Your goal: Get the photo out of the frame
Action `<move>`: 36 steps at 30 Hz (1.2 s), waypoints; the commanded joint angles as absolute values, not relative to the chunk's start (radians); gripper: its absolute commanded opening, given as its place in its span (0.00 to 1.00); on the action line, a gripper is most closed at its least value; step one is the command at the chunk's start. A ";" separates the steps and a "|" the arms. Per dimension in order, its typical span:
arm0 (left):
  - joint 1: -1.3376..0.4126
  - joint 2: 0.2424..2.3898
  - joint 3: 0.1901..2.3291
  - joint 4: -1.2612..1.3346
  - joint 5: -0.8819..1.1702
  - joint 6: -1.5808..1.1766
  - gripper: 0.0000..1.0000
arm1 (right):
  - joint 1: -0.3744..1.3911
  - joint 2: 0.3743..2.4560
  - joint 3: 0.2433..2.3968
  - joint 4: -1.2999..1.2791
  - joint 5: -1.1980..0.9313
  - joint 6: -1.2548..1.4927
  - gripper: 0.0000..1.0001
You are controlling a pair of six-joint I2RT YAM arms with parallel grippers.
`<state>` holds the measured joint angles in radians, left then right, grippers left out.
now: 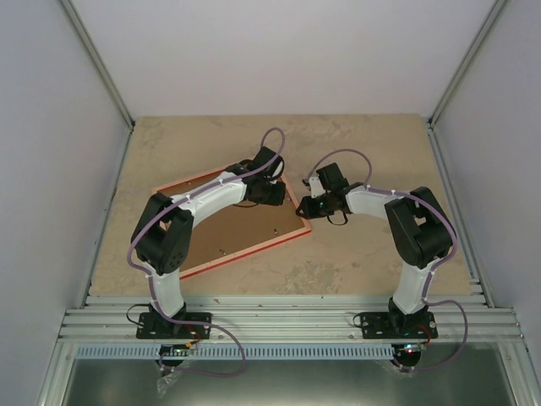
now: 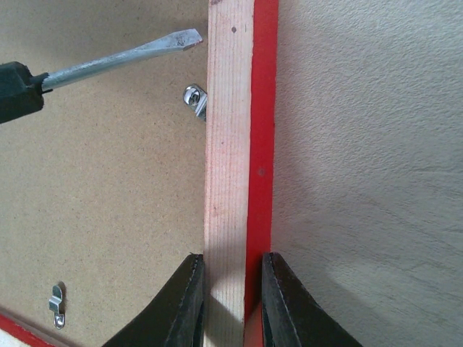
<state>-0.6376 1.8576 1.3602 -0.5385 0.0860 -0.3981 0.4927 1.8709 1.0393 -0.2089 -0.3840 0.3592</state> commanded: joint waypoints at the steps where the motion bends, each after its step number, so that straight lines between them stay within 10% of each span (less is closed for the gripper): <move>1: -0.638 1.831 1.354 -0.542 0.082 -0.404 0.00 | 0.499 1.878 1.013 -0.232 -0.371 0.345 0.10; 36: -0.704 1.902 1.394 -0.623 0.141 -0.270 0.00 | 0.499 1.875 1.022 -0.238 -0.371 0.345 0.10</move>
